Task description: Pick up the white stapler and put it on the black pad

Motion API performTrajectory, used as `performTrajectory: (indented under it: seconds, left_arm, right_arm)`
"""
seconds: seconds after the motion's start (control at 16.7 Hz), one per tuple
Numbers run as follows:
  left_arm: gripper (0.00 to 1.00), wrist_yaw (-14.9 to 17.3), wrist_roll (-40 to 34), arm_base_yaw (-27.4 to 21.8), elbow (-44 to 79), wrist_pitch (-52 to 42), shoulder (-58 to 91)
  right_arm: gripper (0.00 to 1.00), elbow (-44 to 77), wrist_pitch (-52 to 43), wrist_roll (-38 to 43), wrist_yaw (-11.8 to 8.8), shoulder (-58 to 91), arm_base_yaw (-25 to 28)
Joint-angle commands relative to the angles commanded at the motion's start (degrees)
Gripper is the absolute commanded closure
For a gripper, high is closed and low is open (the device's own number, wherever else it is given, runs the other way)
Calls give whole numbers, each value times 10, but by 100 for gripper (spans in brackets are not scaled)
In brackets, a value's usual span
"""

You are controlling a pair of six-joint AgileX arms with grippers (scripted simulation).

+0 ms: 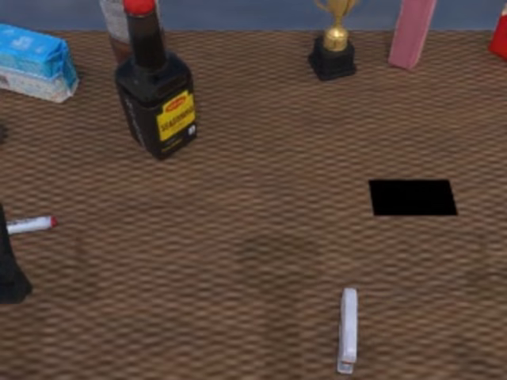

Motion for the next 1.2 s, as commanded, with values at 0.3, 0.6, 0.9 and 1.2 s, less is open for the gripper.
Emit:
performTrajectory:
  seconds: [0.3, 0.6, 0.9, 1.2]
  left_arm:
    - [0, 0, 0, 0, 0, 0, 0]
    - [0, 0, 0, 0, 0, 0, 0]
    - [0, 0, 0, 0, 0, 0, 0]
    - [0, 0, 0, 0, 0, 0, 0]
  right_arm:
    - [0, 35, -29, 25, -1, 36, 22]
    - [0, 183, -154, 128, -1, 215, 107]
    - [0, 379, -329, 267, 0, 500, 224]
    - [0, 568, -499, 401, -3, 759, 339]
